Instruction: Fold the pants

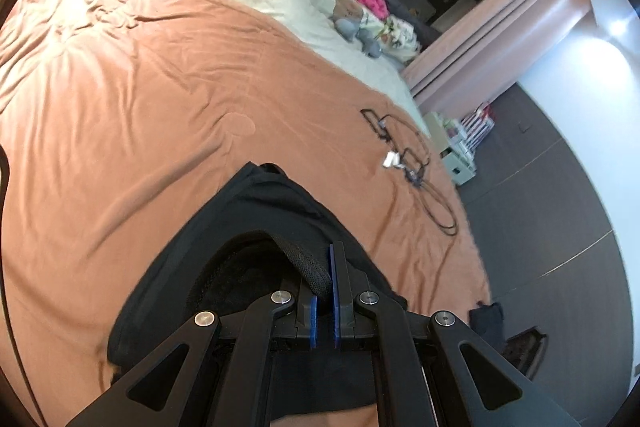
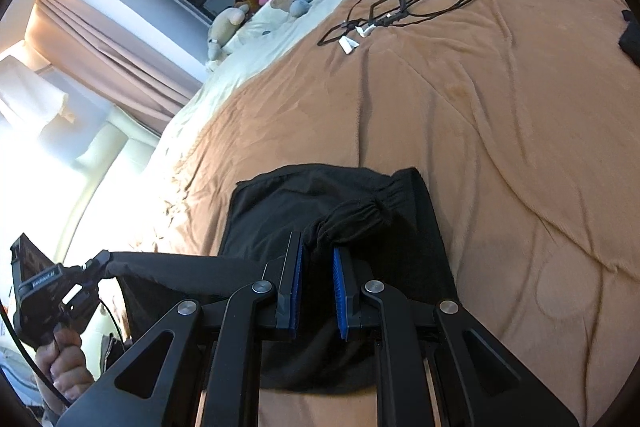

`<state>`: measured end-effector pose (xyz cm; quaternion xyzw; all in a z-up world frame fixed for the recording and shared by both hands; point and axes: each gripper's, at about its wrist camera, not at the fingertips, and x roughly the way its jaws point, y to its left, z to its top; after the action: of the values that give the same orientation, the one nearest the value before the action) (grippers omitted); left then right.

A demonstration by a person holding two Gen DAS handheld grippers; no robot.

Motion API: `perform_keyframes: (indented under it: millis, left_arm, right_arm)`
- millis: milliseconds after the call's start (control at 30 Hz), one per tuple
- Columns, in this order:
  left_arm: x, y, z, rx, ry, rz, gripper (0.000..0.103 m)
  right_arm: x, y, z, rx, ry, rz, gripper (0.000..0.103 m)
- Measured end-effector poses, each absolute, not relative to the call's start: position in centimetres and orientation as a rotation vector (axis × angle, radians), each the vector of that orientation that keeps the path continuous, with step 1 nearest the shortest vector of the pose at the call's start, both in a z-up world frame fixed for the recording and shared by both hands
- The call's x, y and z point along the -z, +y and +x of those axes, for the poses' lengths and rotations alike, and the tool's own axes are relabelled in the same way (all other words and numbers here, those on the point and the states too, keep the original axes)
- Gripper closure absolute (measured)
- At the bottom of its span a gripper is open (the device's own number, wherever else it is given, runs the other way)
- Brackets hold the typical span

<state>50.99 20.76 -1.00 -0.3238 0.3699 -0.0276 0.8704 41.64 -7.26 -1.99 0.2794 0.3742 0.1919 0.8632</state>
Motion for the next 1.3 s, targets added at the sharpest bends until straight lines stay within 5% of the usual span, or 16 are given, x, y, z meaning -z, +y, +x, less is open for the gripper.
perform_keyframes:
  millis: [533,600,667,767,800,1300]
  left_arm:
    - [8.5,22.3,63.1,0.035,0.907,-0.613,0.097]
    - [9.0,22.3,63.8,0.015,0.925,-0.581,0.088]
    - [9.0,22.4,63.6,0.000,0.917,-0.563,0.057]
    - [8.3,22.8,62.7,-0.017,0.881,-0.521,0.039]
    - [8.1,22.8,62.5,-0.020,0.875,-0.496,0.039]
    - [11.4,19.3,66.0,-0.025,1.009,0.025,0.043]
  right_arm:
    - [4.2,-5.0,46.5,-0.318,0.830,0.574,0.091]
    - [4.2,-4.9,46.7,-0.329,0.841,0.574,0.088]
    - [3.7,-4.8,46.5,-0.346,0.833,0.548,0.080]
    - [2.7,-5.1,45.8,-0.328,0.782,0.495,0.043]
    - [2.3,-5.4,45.1,-0.305,0.757,0.475,0.035]
    - [1.8,-4.2,46.2,-0.249,0.904,0.148,0.035]
